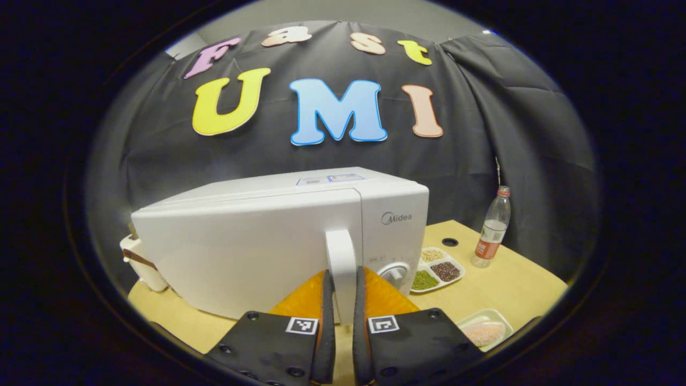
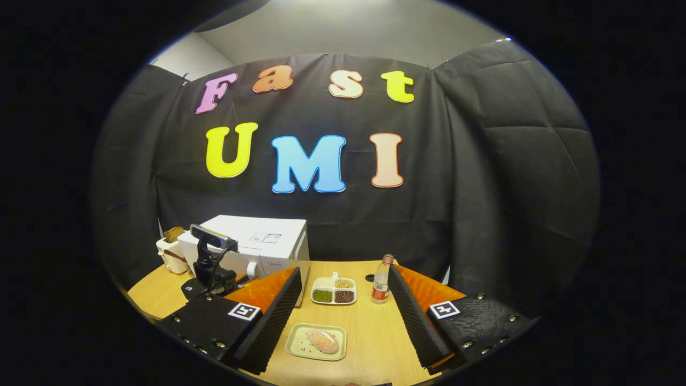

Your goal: Open the microwave oven with the left hand, put the food in, and close the microwave oven.

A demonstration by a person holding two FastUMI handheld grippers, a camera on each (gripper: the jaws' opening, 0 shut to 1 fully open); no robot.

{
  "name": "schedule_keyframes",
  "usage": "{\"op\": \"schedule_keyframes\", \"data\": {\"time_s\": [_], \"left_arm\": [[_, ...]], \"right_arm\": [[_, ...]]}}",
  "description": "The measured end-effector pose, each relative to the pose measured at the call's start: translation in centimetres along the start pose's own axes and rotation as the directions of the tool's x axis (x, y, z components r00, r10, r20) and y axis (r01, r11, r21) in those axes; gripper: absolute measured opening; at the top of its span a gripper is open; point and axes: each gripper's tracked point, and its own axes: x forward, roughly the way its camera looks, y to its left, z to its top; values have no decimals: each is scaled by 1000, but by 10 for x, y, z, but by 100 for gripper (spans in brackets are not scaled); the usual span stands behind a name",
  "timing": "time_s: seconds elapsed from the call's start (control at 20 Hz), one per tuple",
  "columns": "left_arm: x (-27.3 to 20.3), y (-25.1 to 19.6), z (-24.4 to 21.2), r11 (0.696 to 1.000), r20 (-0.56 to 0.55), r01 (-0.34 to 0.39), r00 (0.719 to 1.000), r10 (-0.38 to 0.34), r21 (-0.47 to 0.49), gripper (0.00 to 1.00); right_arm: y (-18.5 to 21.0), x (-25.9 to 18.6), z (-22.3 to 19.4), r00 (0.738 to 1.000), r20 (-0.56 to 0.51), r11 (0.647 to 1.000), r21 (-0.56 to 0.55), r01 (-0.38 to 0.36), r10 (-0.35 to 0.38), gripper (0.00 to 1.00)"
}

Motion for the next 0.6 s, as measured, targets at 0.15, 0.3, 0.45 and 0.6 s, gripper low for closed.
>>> {"op": "schedule_keyframes", "data": {"time_s": [0.15, 0.3, 0.45, 0.6], "left_arm": [[1, 1, -2, 1000, -5, 12, 1000, -12, -27, 14], [-2, 0, 0, 1000, -13, 12, 1000, -12, -24, 10], [-2, 0, 1, 999, -31, 20, 999, -22, -44, 10], [-36, -1, -8, 999, -41, 41, 998, -42, -12, 10]], "right_arm": [[5, 1, -5, 1000, -10, 1000, -7, -19, 19, 99], [7, 2, -17, 999, -30, 999, -11, -31, 31, 99], [4, 4, -22, 998, -43, 999, 9, -34, 35, 99], [-1, 7, -18, 999, -32, 999, 28, -31, 31, 99]]}}
